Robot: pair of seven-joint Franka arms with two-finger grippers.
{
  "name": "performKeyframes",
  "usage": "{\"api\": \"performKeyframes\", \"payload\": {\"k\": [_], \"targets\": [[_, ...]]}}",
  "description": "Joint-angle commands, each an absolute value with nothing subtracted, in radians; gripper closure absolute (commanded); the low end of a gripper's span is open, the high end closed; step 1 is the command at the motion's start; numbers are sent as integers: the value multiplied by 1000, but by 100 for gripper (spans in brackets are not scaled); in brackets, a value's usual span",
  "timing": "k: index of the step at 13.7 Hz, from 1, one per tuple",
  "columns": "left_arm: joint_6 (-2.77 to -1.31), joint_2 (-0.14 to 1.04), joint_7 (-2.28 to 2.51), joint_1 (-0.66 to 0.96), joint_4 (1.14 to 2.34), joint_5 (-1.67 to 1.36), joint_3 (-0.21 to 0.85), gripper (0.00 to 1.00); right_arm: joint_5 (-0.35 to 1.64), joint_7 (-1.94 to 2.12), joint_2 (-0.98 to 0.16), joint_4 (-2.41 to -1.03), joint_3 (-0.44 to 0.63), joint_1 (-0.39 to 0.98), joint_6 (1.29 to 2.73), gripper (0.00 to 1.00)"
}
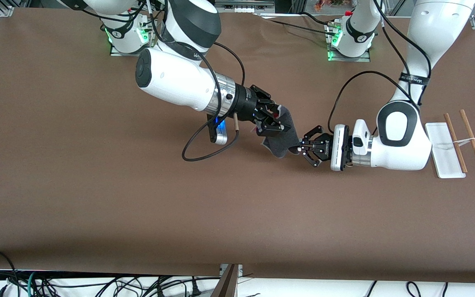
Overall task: Pass towel and hang on rack
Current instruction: 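Grasp the towel with the left gripper while the right gripper releases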
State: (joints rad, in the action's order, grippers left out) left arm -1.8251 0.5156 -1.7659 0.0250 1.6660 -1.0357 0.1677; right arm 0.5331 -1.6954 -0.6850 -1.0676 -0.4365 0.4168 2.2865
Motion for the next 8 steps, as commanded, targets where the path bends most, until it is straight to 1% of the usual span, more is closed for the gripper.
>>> {"api": "performKeyframes", "payload": {"k": [1,4,8], "targets": [[-1767,492,-1685,14,1602,-907,163,100,518,-1723,-690,-1043,-443,382,2263,0],[-1682,492,-1602,-18,1510,-761,164,100,523,-1710,-666,-1042,-454,315,2205,0],[-1582,494,-1589,-96,1450,-600,163,100,512,-1616,-629,-1040,-440,258,2106,0]]}}
